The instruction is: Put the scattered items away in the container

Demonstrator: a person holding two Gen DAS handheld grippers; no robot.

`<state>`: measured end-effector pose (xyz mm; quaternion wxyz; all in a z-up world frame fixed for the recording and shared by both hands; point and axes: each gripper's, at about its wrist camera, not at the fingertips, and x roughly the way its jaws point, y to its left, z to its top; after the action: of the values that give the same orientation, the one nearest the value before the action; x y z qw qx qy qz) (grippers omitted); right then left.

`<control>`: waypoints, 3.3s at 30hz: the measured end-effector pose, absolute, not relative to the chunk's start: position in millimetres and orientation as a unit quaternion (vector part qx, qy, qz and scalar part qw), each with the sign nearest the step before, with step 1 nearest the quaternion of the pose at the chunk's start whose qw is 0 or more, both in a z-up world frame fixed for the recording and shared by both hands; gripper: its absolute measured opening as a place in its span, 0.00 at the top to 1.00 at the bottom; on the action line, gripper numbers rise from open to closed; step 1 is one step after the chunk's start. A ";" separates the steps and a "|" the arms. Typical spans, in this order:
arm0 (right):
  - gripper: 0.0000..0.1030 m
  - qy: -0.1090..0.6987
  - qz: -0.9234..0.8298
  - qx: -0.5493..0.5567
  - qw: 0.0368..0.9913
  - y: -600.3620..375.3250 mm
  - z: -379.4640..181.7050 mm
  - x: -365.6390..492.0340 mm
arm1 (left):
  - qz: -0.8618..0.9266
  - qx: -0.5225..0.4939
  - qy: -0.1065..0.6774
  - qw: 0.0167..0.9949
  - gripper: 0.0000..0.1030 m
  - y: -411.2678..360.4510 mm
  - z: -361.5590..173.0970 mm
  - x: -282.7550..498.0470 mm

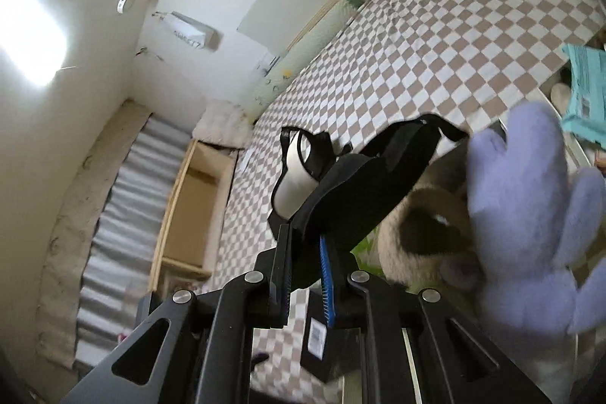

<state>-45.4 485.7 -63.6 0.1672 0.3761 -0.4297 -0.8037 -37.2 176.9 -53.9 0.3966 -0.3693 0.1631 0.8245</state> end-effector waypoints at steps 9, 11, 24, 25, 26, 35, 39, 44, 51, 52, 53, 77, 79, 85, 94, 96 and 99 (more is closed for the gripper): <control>0.86 -0.382 -0.793 0.437 0.185 489.5 -84.9 -19.9 | 0.823 -0.363 0.168 0.404 0.00 180.6 -49.0 -28.6; 0.86 -0.368 -0.792 0.452 0.181 486.9 -89.1 -18.1 | 0.822 -0.364 0.168 0.404 0.00 181.9 -49.2 -28.3; 0.40 -0.266 -0.836 0.479 0.026 488.5 -71.0 -9.8 | 0.816 -0.365 0.183 0.410 0.00 191.7 -51.5 -22.5; 0.40 -0.257 -0.840 0.478 0.013 488.8 -68.4 -9.1 | 0.816 -0.364 0.185 0.409 0.00 192.5 -51.3 -22.1; 0.40 -0.248 -0.843 0.477 0.000 489.1 -65.7 -8.4 | 0.816 -0.363 0.186 0.409 0.00 193.2 -51.1 -21.7; 0.74 -0.327 -0.829 0.439 0.115 452.5 -66.8 -43.4 | 0.814 -0.368 0.185 0.411 0.00 195.5 -53.3 -22.8; 0.75 -0.305 -0.803 0.500 0.111 444.7 -99.4 -58.5 | 0.814 -0.370 0.184 0.408 0.00 193.4 -53.6 -22.5; 0.75 -0.256 -0.800 0.539 0.065 451.1 -117.1 -54.0 | 0.816 -0.374 0.180 0.403 0.00 190.5 -53.5 -24.7; 0.75 -0.261 -0.818 0.509 0.068 457.2 -98.3 -33.7 | 0.822 -0.371 0.171 0.397 0.00 189.3 -50.0 -25.9; 0.75 -0.253 -0.828 0.496 0.066 454.3 -89.1 -29.5 | 0.823 -0.370 0.171 0.396 0.00 189.2 -49.7 -25.6; 0.74 -0.246 -0.839 0.481 0.064 451.1 -80.6 -24.7 | 0.824 -0.369 0.171 0.395 0.00 189.2 -49.4 -25.3; 0.00 -0.051 -0.950 0.294 -0.094 359.8 -28.1 54.5 | 0.866 -0.335 0.136 0.345 0.00 163.0 -25.0 -11.5; 0.00 -0.051 -0.952 0.287 -0.092 354.6 -26.2 58.9 | 0.870 -0.334 0.129 0.339 0.00 158.5 -22.6 -10.3; 0.00 -0.026 -0.958 0.267 -0.106 339.3 -24.7 70.4 | 0.876 -0.335 0.115 0.328 0.00 147.7 -19.8 -7.8; 0.00 -0.015 -0.958 0.262 -0.114 327.1 -26.9 77.4 | 0.885 -0.340 0.082 0.308 0.00 127.1 -17.1 -3.2; 0.00 -0.015 -0.958 0.264 -0.115 324.9 -28.2 77.6 | 0.888 -0.338 0.080 0.302 0.00 124.2 -16.1 -0.8; 0.00 -0.012 -0.956 0.268 -0.119 321.4 -30.6 77.0 | 0.890 -0.340 0.070 0.295 0.00 118.8 -15.9 1.8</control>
<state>77.0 321.4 -30.6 -0.1188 0.2675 -0.0123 -0.9561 1.8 118.8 -15.9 0.2950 -0.3397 0.0703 0.8903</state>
